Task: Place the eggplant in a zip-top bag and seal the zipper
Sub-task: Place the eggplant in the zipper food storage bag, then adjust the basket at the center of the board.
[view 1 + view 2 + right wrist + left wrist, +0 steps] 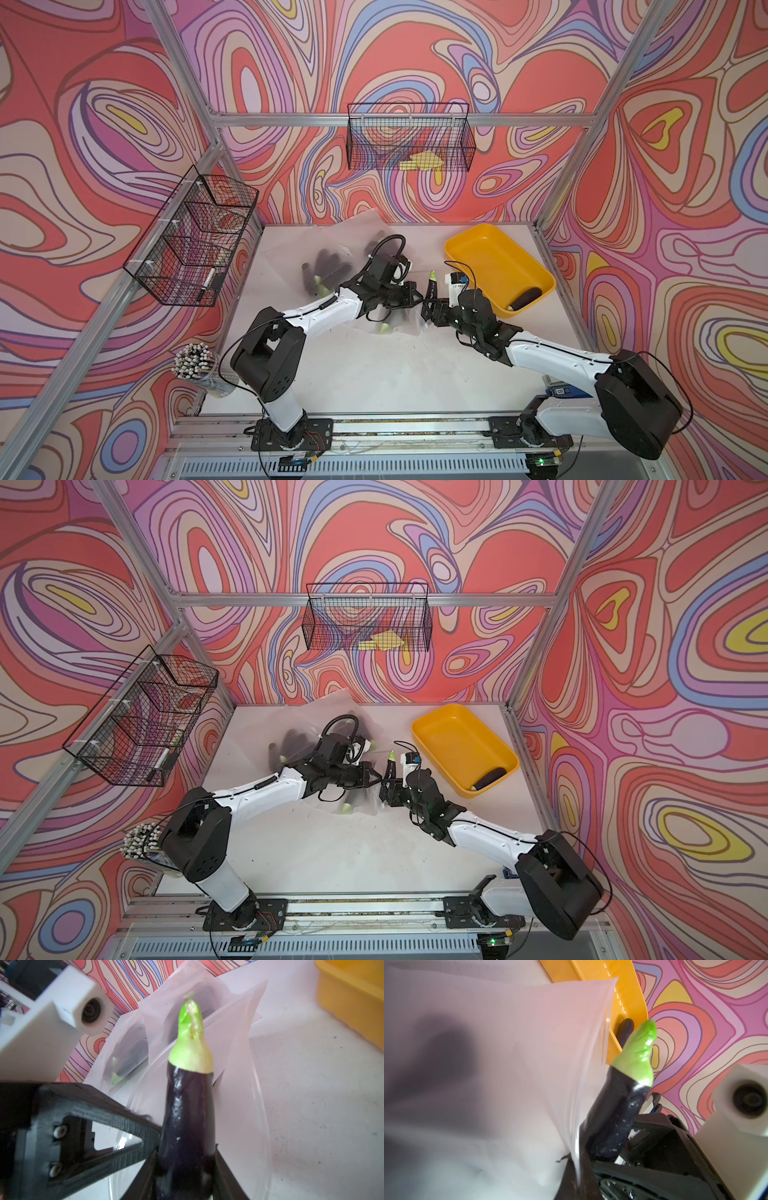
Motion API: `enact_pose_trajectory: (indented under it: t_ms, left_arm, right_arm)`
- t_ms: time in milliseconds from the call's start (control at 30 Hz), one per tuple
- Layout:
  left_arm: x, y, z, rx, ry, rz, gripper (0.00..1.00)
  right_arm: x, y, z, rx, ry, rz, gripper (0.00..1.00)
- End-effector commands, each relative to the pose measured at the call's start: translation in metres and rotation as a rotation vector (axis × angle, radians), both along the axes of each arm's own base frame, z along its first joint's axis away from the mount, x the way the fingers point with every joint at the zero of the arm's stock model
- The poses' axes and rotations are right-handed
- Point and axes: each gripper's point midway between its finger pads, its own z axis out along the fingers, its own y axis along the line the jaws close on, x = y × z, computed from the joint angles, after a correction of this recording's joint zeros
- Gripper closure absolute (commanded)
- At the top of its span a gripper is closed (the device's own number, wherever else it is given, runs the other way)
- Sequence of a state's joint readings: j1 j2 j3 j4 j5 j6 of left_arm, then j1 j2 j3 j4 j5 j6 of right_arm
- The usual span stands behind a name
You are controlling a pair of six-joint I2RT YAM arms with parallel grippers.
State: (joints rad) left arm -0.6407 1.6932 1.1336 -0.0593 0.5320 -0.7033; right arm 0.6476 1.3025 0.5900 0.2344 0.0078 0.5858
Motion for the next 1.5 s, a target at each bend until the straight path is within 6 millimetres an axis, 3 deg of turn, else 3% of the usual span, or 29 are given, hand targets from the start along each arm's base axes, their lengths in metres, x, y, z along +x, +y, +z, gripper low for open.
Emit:
enact_pose_trajectory:
  t_ms: [0,167,433,567,667,833,967,1100,1200,1300,1467]
  left_arm:
    - [0.003,-0.010,0.019,-0.050,-0.032,-0.016,1.00]
    - [0.000,-0.014,0.019,-0.061,-0.030,-0.030,1.00]
    - [-0.009,-0.018,0.012,-0.048,-0.027,-0.050,1.00]
    - [-0.012,-0.019,0.007,-0.042,-0.016,-0.056,1.00]
    - [-0.012,-0.015,-0.002,-0.017,-0.004,-0.044,1.00]
    - [-0.008,-0.014,-0.019,0.011,0.018,-0.034,1.00]
    - [-0.007,-0.017,-0.028,0.005,0.039,-0.032,1.00]
    - [-0.010,-0.016,-0.028,-0.010,0.039,-0.033,1.00]
    - [-0.011,-0.016,-0.027,-0.008,0.037,-0.037,1.00]
    - [-0.010,-0.016,-0.024,-0.013,0.031,-0.035,1.00]
    - [-0.010,-0.014,-0.022,0.001,0.022,-0.036,1.00]
  right_arm:
    - [-0.009,0.002,-0.007,0.030,0.099,-0.008,0.61]
    - [-0.012,0.009,-0.010,0.106,0.166,-0.020,0.60]
    - [0.001,0.021,-0.022,0.110,0.316,-0.050,0.59]
    - [0.007,0.026,-0.020,0.145,0.376,-0.036,0.46]
    - [0.015,0.025,0.001,0.139,0.346,-0.020,0.36]
    - [0.020,0.006,0.048,0.146,0.262,-0.019,0.30]
    - [0.027,-0.029,0.073,0.161,0.238,-0.085,0.30]
    - [0.052,-0.124,0.052,-0.009,0.241,-0.341,0.30]
    - [0.073,-0.176,0.030,-0.094,0.263,-0.442,0.32]
    - [0.083,-0.202,0.002,-0.220,0.336,-0.467,0.34]
    - [0.072,-0.210,-0.029,-0.256,0.455,-0.446,0.36]
